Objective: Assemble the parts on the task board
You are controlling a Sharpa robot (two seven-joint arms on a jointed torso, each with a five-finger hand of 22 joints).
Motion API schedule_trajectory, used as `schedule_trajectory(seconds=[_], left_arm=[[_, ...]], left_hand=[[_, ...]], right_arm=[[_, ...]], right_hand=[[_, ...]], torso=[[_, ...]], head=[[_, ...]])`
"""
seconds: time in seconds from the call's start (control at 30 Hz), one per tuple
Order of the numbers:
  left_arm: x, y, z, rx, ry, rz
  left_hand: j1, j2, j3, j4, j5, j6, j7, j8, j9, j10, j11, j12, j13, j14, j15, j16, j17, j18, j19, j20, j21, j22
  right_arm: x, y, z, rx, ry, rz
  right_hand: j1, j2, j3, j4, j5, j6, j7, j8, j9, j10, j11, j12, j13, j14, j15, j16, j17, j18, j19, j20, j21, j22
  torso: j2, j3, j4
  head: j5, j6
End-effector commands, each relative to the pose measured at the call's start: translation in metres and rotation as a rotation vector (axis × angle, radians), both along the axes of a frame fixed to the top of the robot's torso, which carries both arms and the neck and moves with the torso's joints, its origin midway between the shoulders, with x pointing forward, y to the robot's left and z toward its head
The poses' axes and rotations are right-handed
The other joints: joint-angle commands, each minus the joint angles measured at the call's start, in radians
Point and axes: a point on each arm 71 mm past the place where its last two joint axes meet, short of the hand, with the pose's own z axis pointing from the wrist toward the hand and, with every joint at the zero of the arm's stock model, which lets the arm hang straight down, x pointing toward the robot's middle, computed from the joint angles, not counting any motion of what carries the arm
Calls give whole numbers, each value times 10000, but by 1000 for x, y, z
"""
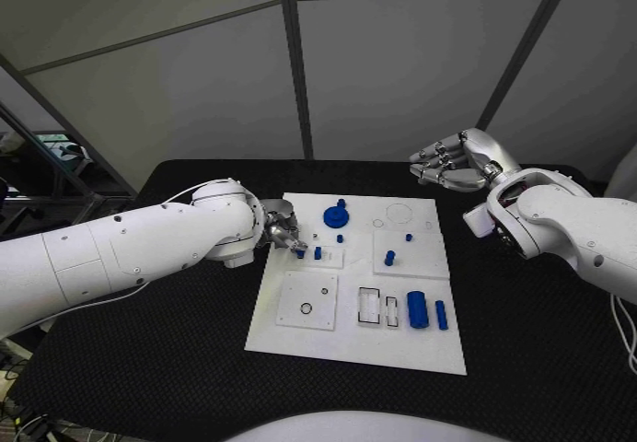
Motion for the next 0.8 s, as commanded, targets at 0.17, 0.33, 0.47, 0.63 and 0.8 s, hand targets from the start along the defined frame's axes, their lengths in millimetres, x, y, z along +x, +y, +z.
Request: schedule_trajectory(seconds=[0.17, 0.33, 0.47, 0.63, 0.8], left_arm=[[-3, -1, -3, 320, 263, -333], [-3, -1, -4, 380, 359, -379], [-3, 0, -5, 408, 400, -381], [-3, 0, -5, 425, 433, -396], [-3, -2, -6, 414, 443, -422]], left_hand=[[16, -73, 1409, -1318, 53, 46, -5, 53, 19, 105, -17, 20, -20, 1002, -55, 53, 2533, -165, 68, -8, 26, 693], [9, -91, 1427, -1333, 66, 50, -6, 54, 19, 111, -18, 25, -16, 1002, -56, 54, 2534, -166, 70, -9, 29, 697], [-2, -105, 1444, -1345, 83, 55, -6, 55, 21, 118, -19, 30, -13, 1002, -57, 54, 2535, -165, 70, -10, 27, 697], [-16, -124, 1468, -1361, 107, 63, -6, 58, 22, 124, -20, 30, -16, 1003, -58, 55, 2535, -165, 70, -12, 25, 697], [-23, -130, 1475, -1364, 114, 66, -6, 59, 23, 131, -20, 38, -6, 1004, -58, 57, 2538, -165, 68, -12, 23, 695]], right_arm=[[0, 1, 1, 8, -6, 94], [0, 2, 1, 8, -2, 104], [0, 2, 1, 8, 2, 111], [0, 2, 1, 7, 2, 115], [0, 2, 1, 14, -5, 134]], right_hand=[[9, 84, 57, 0, 55, -53, -5, -26, -3, -57, 10, -16, -10, 23, 56, -49, -12, 100, 39, 63, -62, -17], [9, 84, 57, 0, 55, -53, -5, -26, -3, -57, 10, -16, -10, 23, 56, -49, -12, 100, 39, 63, -62, -17], [9, 84, 57, 0, 55, -53, -5, -26, -3, -57, 10, -16, -10, 23, 56, -49, -12, 100, 39, 63, -62, -17], [9, 84, 57, 0, 55, -53, -5, -26, -3, -57, 10, -16, -10, 23, 56, -49, -12, 100, 39, 63, -62, -17], [4, 92, 62, 3, 73, -50, -8, -22, -2, -52, 7, -13, -15, 34, 54, -54, -13, 102, 50, 64, -73, -24]], torso=[[-4, 2, -1], [-4, 3, 2], [-1, 2, -7], [-7, 3, -4], [-5, 7, -4]], head=[[-5, -20], [-17, -18], [-10, -26], [17, -42], [23, -59]])
